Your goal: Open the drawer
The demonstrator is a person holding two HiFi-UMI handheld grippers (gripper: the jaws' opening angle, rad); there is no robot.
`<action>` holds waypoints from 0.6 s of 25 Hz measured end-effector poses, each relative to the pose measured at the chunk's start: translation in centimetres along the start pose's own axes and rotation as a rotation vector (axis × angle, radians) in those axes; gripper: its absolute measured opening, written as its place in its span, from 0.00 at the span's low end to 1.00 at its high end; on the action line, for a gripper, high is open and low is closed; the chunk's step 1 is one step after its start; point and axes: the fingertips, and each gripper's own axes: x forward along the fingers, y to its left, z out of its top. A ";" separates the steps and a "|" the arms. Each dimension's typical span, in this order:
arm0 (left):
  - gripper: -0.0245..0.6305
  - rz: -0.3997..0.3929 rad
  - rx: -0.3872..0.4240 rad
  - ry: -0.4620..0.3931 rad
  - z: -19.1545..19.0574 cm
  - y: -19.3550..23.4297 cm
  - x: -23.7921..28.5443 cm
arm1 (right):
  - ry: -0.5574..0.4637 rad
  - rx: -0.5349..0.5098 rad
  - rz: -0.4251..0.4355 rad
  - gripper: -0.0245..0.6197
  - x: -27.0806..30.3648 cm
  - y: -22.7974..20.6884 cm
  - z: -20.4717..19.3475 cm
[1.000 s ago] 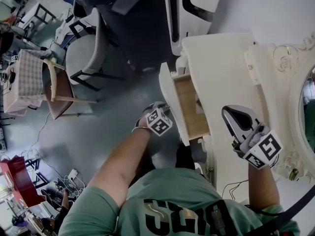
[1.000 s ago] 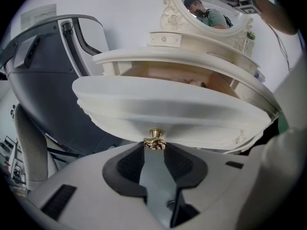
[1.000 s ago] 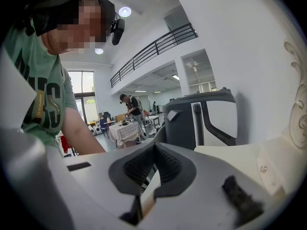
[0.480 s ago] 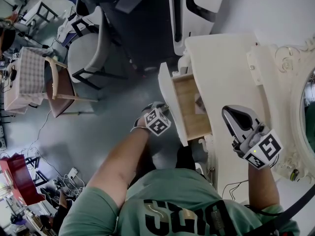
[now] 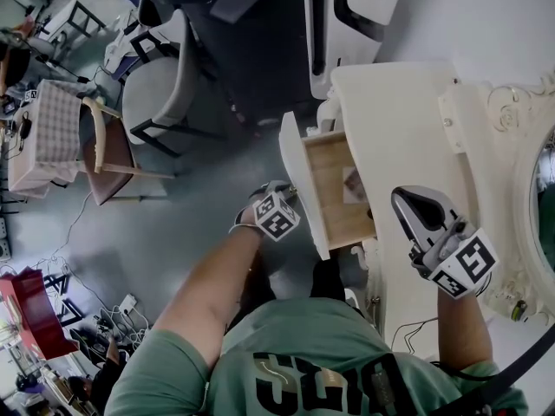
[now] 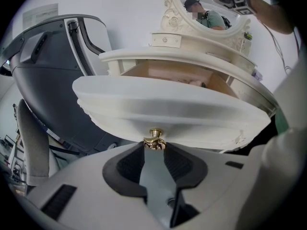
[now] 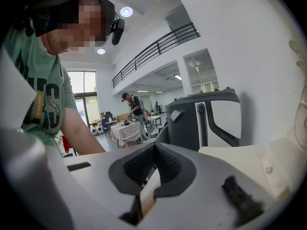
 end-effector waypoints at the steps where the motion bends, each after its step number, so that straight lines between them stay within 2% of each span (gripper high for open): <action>1: 0.24 -0.001 -0.002 -0.001 -0.1 0.0 0.0 | 0.001 0.000 0.001 0.05 0.1 0.0 -0.1; 15: 0.24 -0.004 -0.012 -0.011 -1.3 0.4 -0.6 | 0.002 -0.007 0.016 0.05 1.4 0.5 0.2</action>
